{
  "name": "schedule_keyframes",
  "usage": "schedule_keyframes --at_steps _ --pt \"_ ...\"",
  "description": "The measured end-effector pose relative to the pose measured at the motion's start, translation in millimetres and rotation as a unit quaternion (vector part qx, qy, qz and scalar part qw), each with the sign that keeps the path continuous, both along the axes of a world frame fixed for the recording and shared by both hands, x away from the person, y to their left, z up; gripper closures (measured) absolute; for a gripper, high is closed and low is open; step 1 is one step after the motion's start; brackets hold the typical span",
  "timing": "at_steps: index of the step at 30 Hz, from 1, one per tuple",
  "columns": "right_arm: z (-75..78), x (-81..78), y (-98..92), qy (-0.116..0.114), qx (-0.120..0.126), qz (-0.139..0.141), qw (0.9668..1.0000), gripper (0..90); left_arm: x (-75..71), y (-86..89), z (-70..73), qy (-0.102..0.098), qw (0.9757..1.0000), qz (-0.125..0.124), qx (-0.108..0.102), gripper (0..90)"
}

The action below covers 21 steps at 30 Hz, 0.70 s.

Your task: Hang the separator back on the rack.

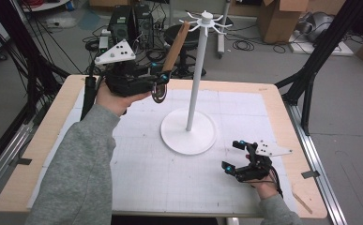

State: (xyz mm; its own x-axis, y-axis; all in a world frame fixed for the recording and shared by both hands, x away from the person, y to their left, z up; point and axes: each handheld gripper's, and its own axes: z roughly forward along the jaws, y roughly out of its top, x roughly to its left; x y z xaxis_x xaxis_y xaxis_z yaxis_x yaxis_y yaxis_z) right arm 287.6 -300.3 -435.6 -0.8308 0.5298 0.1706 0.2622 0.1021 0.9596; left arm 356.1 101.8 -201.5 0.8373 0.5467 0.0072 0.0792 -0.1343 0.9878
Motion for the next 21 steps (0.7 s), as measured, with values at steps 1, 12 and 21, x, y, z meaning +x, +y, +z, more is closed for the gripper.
schedule_keyframes --at_steps 1,12,21 --pt "0.1 -0.1 0.0 0.0 0.0 0.0 1.0 1.2 0.7 -0.5 -0.3 0.0 1.0 0.0 0.001 69.5" --pt "0.2 -0.2 -0.3 0.002 0.002 0.0 1.0 1.2 5.6 -7.9 -3.6 0.005 0.9999 0.012 0.005 69.5" --pt "0.3 -0.4 -0.4 0.002 0.002 0.0 1.0 1.2 7.7 -11.1 -5.9 0.003 0.9993 0.032 0.016 69.4"
